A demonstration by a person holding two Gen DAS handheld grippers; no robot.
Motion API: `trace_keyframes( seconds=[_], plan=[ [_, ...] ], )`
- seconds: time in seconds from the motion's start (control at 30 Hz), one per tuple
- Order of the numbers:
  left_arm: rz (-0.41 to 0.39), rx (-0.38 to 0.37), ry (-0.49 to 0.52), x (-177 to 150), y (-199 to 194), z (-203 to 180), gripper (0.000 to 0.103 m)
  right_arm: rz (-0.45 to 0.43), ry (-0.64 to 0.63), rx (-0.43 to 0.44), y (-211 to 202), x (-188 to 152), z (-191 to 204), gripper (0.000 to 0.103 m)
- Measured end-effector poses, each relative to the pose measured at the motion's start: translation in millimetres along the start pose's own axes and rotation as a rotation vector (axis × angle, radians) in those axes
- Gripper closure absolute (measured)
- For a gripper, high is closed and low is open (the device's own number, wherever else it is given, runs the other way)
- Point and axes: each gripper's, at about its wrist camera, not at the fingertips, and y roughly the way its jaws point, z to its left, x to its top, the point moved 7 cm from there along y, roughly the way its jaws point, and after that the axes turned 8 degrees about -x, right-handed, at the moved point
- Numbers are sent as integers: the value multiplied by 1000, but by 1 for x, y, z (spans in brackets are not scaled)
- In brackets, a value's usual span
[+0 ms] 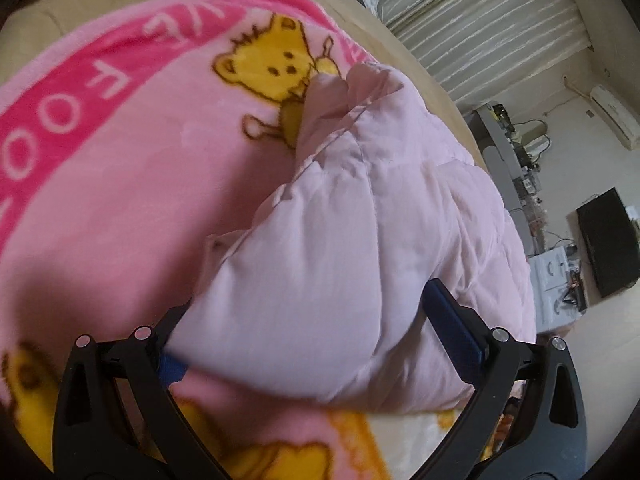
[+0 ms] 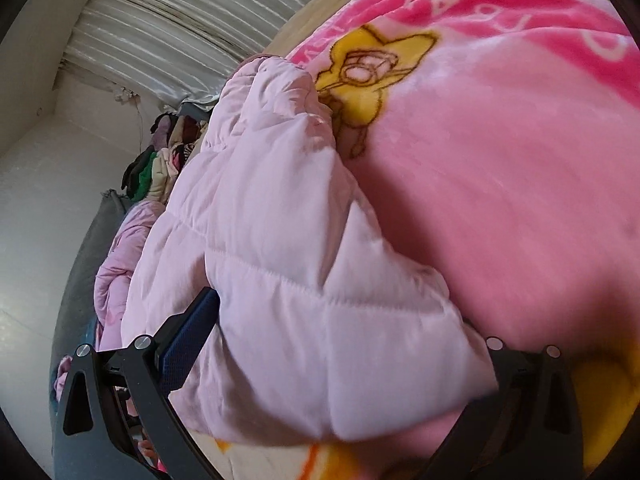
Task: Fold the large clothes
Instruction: 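Grasp the jacket's folded end with the right tool, then lift the folded end with the right tool and fold it over the jacket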
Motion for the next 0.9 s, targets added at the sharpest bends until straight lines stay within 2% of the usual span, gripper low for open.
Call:
trace_keyframes(
  seconds=[0.1,0.2,0.27,0.33,0.4,0.43,0.5,0.6,0.67,0.77,0.9],
  plan=[
    [20,-34,-30,3,11,1,8,-3,-24,-7,4,2,3,8],
    [28,-110,-105,1,25,5,8,-7,-25,6,5,4,4,17],
    [12,-100,-91,0,27,1,8,-9,-41,13,5,3,5,28],
    [4,-76,-56,-3,27,-5,11,-16,-57,11,3,2,7,35],
    [-10,-60,-21,-4,24,-13,31,-26,-76,13,2,2,11,43],
    [-23,-59,9,-5,19,-20,36,-36,-94,9,-1,2,14,48],
    [-37,-44,60,-5,14,-30,55,-55,-132,-12,-4,1,20,54],
    [-48,-14,135,-8,5,-46,65,-80,-182,-51,-11,0,29,62],
    [-54,0,163,-6,1,-52,68,-93,-226,-80,-17,0,38,66],
    [-72,24,219,-6,-9,-68,71,-119,-278,-96,-29,3,50,69],
    [-90,15,240,-7,-21,-79,72,-177,-354,-139,-49,3,71,71]
  ],
)
